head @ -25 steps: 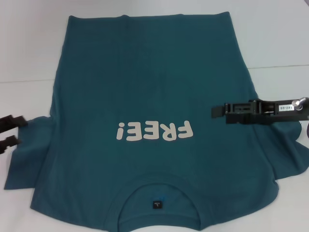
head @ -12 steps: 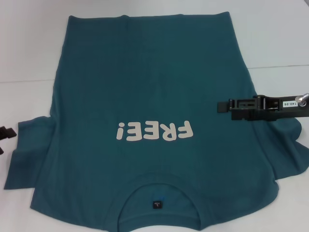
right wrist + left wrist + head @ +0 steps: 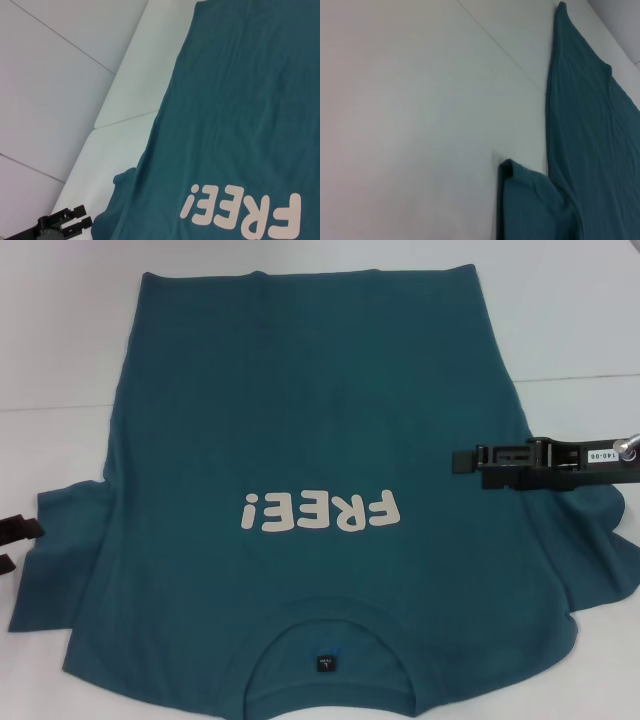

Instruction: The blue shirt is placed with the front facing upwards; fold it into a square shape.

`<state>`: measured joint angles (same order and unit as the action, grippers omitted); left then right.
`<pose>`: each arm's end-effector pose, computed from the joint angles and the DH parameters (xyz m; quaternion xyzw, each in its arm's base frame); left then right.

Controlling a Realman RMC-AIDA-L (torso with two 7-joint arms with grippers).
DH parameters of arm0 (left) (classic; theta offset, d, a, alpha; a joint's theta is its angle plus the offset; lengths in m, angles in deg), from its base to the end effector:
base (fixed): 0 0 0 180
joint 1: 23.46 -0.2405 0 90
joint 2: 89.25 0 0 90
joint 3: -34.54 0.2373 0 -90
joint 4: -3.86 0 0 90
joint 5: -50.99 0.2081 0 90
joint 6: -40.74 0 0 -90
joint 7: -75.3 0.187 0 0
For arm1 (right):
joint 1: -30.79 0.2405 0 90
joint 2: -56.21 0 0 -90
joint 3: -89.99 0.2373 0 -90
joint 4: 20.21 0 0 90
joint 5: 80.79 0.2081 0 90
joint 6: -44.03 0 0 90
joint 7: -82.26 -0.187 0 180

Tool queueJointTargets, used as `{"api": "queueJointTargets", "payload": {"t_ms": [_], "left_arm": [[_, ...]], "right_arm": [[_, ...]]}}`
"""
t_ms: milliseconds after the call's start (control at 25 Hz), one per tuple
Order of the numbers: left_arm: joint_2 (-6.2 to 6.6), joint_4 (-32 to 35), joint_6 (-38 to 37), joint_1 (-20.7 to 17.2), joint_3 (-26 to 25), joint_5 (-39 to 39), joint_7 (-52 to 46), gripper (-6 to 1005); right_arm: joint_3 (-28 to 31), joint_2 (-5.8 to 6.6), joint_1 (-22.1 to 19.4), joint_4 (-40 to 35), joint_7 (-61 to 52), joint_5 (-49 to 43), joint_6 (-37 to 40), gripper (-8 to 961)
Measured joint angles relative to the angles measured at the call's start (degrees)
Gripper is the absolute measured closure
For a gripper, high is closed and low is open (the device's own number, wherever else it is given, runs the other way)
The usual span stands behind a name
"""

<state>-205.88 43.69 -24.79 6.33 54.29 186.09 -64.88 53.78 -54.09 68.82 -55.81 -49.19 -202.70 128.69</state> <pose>-0.3601 0.3716 0.0409 -0.5892 -0.7144 -0.2386 0.2925 0.2417 0.3893 0.0259 -0.7840 0.5720 0.2172 0.1048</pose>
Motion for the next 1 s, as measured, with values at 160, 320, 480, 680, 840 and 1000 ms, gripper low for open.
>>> {"api": "queueJointTargets", "payload": {"t_ms": [160,320,480,680,840,1000], "left_arm": [[0.03,-0.5,0.1,0.0,0.0,0.0,0.0,310],[0.16,-1.4,0.6,0.3,0.0,0.8,0.1,313],[0.26,-2.5,1.1,0.6,0.0,1.4,0.4,316],[0.28,-3.3,1.2,0.9,0.0,1.5,0.7,320],[0.30,-3.7,1.1,1.1,0.0,1.5,0.7,323],[0.62,-4.8,1.0,1.9,0.0,1.4,1.2,326]], "right_arm": [[0.0,0.00,-0.1,0.0,0.0,0.0,0.0,36],[0.1,0.00,-0.2,0.0,0.0,0.0,0.0,36],[0.2,0.00,-0.2,0.0,0.0,0.0,-0.1,36],[0.4,0.00,-0.2,0.0,0.0,0.0,-0.1,36],[0.4,0.00,-0.2,0.0,0.0,0.0,-0.1,36],[0.4,0.00,-0.3,0.0,0.0,0.0,-0.1,36]]}}
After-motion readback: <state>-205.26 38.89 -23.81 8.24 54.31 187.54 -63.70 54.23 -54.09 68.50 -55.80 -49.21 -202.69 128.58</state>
